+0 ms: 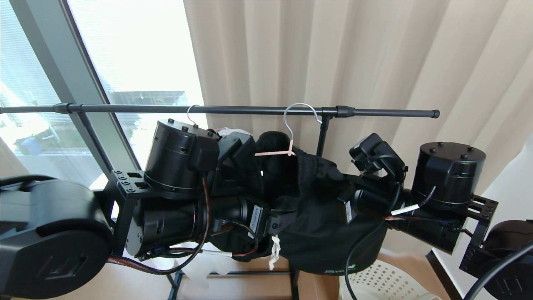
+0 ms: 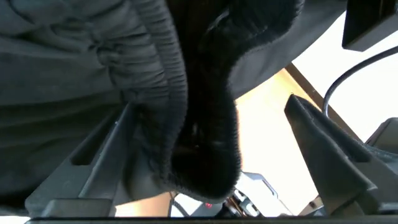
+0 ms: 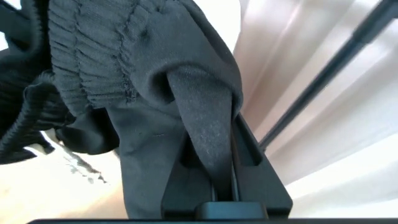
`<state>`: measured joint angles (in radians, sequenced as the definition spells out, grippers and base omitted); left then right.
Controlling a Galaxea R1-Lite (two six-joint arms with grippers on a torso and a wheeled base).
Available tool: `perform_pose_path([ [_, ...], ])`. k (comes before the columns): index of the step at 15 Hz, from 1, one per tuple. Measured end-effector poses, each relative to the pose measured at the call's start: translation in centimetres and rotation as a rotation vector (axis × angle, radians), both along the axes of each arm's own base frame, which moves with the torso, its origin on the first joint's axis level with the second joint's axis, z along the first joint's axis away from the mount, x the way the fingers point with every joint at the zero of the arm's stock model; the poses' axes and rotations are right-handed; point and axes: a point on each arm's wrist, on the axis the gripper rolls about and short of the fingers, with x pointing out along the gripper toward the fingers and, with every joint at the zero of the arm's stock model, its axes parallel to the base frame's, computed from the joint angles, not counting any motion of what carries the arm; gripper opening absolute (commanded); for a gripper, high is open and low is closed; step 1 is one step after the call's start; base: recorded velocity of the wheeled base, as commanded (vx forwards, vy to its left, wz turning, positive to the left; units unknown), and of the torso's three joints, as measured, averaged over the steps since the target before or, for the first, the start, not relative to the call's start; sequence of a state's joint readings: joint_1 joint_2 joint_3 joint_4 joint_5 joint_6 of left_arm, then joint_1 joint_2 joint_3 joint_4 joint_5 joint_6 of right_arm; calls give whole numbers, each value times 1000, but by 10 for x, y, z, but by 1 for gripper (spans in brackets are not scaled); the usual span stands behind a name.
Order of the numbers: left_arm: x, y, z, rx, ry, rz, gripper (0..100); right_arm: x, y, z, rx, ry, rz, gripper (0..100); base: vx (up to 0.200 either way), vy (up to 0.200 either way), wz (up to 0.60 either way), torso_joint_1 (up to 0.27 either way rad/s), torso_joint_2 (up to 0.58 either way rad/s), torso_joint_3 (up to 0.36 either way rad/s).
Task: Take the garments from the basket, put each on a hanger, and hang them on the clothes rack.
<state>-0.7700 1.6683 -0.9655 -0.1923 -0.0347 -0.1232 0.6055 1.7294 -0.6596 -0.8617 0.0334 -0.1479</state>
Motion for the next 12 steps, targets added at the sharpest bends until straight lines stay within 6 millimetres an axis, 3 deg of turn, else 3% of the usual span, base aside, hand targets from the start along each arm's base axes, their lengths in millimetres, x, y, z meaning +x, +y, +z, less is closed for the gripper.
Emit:
perform_pose_path([
  [8, -3, -9, -2, -66, 29, 10, 100, -4, -2, -1, 18, -18, 34, 0, 0, 0, 0, 0, 0, 0],
  [12, -13, -4, 0, -75, 14, 8, 100, -3, -2, 0, 25, -27, 34, 0, 0, 0, 0, 0, 0, 0],
])
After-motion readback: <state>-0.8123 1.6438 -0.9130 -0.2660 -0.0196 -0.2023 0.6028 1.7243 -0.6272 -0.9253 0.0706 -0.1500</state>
